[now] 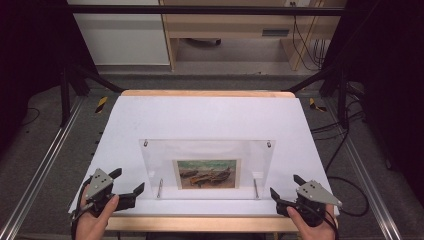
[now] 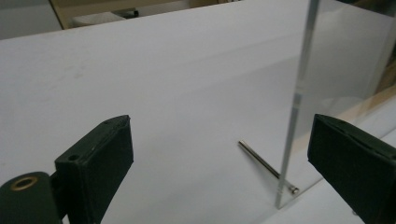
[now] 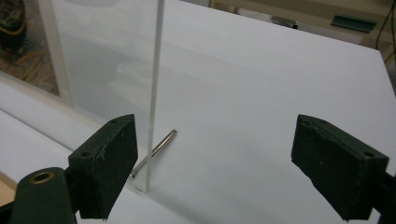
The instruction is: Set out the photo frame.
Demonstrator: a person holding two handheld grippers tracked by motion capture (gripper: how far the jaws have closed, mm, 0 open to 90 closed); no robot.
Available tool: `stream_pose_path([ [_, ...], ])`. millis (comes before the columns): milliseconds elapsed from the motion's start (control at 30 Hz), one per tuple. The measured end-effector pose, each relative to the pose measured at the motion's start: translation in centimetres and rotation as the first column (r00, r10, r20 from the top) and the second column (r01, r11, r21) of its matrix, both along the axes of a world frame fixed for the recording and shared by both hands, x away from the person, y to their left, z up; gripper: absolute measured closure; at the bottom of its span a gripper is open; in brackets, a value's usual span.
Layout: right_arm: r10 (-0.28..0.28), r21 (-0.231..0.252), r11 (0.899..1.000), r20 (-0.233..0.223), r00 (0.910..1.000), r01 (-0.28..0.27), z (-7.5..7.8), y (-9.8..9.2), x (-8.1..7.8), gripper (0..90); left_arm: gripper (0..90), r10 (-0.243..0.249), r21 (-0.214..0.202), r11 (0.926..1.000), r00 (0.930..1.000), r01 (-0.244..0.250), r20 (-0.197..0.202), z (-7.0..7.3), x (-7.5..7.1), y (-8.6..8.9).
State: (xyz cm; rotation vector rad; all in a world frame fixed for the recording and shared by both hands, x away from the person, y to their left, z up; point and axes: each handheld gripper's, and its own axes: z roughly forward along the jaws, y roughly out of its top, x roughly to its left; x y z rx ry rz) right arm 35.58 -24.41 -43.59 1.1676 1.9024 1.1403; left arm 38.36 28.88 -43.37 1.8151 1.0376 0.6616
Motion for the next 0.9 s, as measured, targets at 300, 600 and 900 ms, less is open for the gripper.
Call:
stream_pose_path([
  [300,-0.12,-0.048,0.992,-0.078,0.9897,0.117,-1.1,-1.1,1.4,14.7,7.0,0.103,0.082,0.9918,0.993,-0.098,-0.058,-1.0,1.7,1.2],
  [600,-0.195,-0.071,0.98,-0.119,0.9736,0.187,-2.0,-1.4,5.2,12.7,5.7,0.149,0.11,0.9844,0.9824,-0.137,-0.112,-2.3,5.1,1.7],
  [900,-0.245,-0.112,0.966,-0.121,0.9619,0.232,-2.3,-0.8,8.5,15.5,6.9,0.171,0.125,0.9796,0.9791,-0.157,-0.11,-2.9,7.3,1.9],
])
